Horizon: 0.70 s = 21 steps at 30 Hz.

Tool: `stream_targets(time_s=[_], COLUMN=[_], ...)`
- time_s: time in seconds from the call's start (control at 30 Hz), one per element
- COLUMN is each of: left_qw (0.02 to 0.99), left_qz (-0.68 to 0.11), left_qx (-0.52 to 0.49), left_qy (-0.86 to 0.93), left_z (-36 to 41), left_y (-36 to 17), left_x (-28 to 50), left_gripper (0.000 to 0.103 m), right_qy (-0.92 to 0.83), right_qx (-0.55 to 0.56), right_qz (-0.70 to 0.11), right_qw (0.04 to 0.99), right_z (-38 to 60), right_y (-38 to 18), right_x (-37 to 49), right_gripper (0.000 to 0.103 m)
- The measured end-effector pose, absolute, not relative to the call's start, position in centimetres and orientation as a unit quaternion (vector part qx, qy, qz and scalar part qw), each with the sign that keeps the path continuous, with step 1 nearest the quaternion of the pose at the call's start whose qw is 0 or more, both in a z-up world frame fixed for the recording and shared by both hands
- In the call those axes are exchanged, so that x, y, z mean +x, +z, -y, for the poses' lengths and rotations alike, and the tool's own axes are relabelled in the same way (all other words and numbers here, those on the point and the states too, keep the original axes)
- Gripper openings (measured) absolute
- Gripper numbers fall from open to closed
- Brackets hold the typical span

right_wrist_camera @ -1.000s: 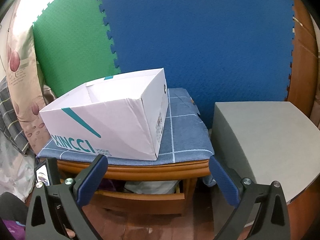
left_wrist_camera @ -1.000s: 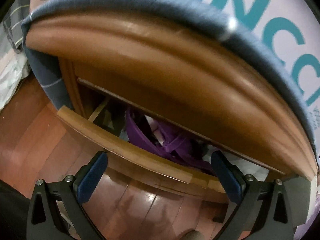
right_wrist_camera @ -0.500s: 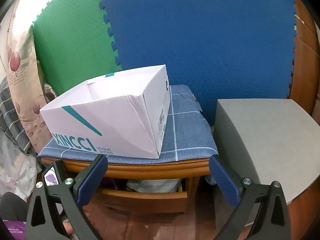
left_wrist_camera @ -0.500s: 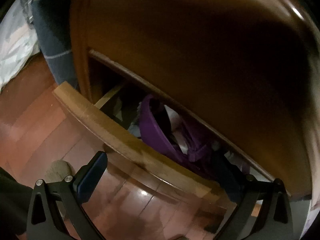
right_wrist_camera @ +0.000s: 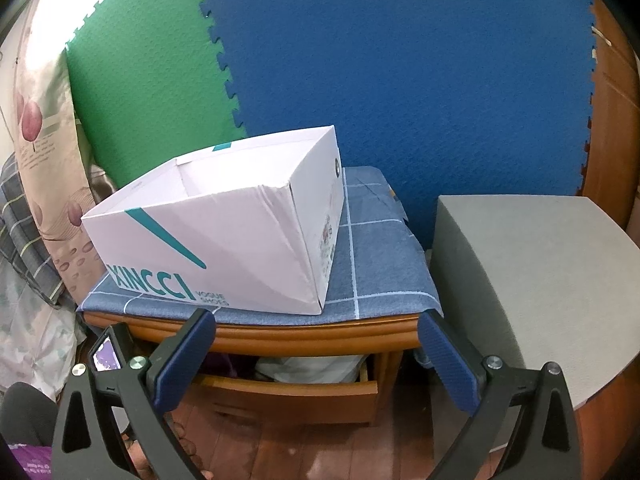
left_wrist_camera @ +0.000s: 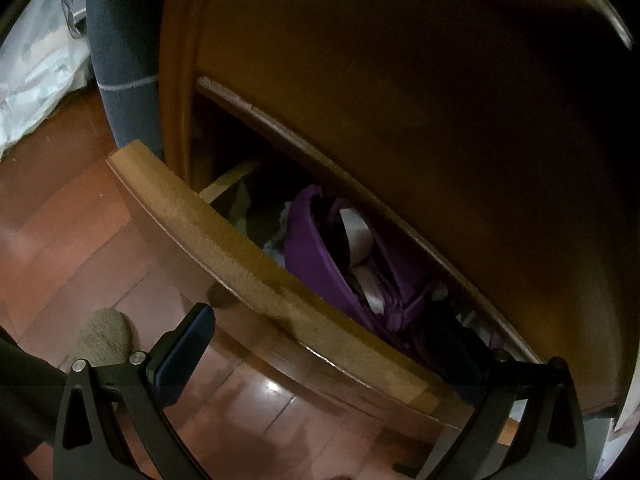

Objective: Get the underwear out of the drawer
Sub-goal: 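Lower the left tool into the drawer toward the purple bra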

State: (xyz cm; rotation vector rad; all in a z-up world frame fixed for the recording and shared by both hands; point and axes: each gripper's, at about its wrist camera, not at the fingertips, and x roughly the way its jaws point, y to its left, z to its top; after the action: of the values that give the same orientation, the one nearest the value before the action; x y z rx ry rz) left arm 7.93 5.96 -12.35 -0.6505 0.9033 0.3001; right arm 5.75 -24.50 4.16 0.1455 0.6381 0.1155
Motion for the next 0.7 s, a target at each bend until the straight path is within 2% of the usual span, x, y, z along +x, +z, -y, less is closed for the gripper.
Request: stream_targets(time_s=[0.7], left_qw=[0.806], left_qz=[-0.507], left_qx=[-0.274], left_qy=[0.132], left_z=[-8.0], left_y=[-8.9], left_x=[2.6], left_gripper=[0.103], right_qy=[0.043], right_qx=[0.067], right_qz=[-0.322], right_qw=[0.943], right_z=[25.2], right_y=[3.7], right_x=[5.7], right_gripper=[0.103])
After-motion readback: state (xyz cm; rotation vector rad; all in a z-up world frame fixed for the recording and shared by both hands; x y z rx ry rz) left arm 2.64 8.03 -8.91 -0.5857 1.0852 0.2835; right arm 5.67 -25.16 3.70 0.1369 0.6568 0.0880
